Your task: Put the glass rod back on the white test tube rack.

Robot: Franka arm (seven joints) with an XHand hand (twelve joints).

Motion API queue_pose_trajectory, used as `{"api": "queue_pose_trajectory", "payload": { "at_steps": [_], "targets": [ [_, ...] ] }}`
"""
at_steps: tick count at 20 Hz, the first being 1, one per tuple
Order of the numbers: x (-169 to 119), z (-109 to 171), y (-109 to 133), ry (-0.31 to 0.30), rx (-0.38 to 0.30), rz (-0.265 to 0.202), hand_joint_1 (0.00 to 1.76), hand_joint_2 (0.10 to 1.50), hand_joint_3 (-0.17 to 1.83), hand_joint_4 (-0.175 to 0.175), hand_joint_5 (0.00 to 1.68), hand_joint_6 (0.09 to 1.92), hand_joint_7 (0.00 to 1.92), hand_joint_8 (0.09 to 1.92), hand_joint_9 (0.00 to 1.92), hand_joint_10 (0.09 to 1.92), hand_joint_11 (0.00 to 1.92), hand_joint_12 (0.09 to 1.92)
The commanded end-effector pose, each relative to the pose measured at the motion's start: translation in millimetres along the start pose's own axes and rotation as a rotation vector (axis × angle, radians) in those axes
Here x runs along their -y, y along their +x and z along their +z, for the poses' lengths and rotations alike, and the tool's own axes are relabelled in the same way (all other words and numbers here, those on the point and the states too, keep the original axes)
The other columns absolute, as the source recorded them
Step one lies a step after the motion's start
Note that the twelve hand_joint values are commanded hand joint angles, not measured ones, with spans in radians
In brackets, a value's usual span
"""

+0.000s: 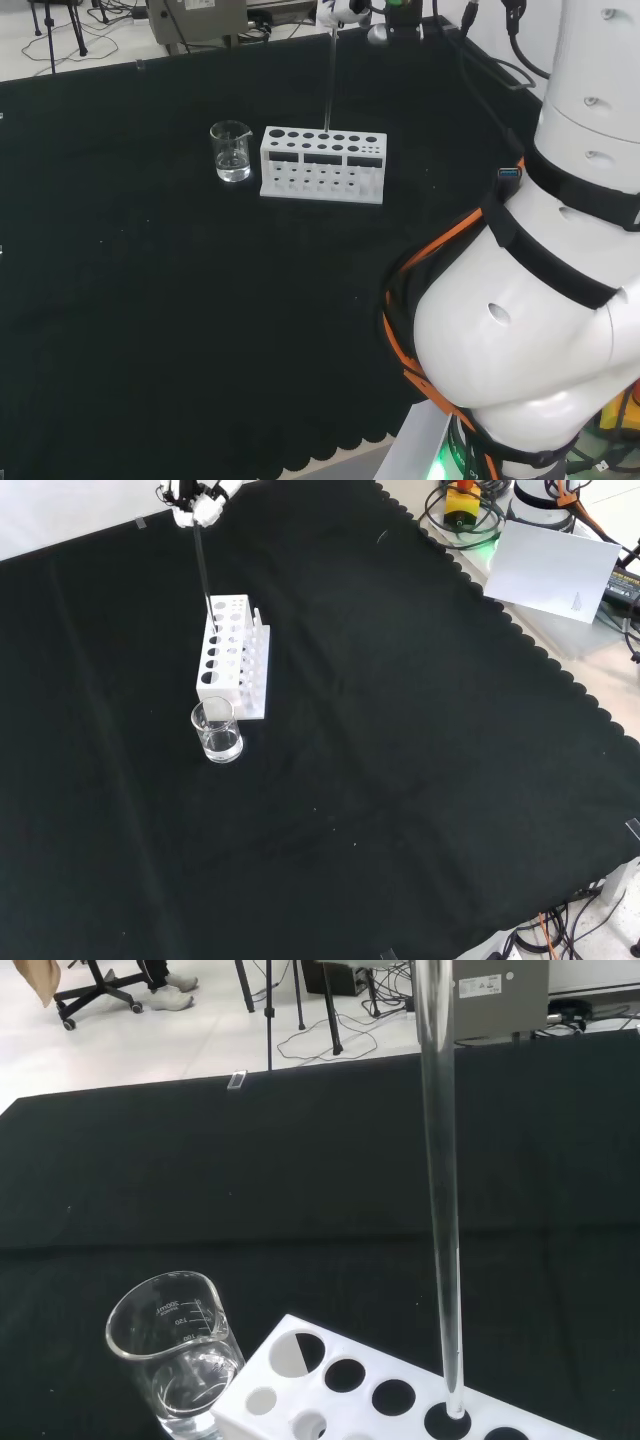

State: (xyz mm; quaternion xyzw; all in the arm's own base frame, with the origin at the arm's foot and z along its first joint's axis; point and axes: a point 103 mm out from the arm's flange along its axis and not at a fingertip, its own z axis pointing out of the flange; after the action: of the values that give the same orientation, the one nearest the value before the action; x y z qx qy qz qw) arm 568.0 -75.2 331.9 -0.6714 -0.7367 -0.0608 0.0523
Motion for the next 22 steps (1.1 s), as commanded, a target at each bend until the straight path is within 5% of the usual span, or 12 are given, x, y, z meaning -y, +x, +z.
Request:
{"api": "queue_pose_trajectory", "payload": {
  "at_steps": [1, 22],
  "targets": [
    [-7, 5, 3, 0.002, -0.005, -0.006, 1.31, 1.10, -0.17, -0.175, 1.34, 0.09, 1.21, 0.96, 1.72, 0.70, 1.30, 0.83],
    [-5, 23, -7, 0.038, -0.004, 0.017, 1.31, 1.10, -0.17, -0.175, 1.34, 0.09, 1.21, 0.96, 1.72, 0.70, 1.30, 0.83]
  ]
}}
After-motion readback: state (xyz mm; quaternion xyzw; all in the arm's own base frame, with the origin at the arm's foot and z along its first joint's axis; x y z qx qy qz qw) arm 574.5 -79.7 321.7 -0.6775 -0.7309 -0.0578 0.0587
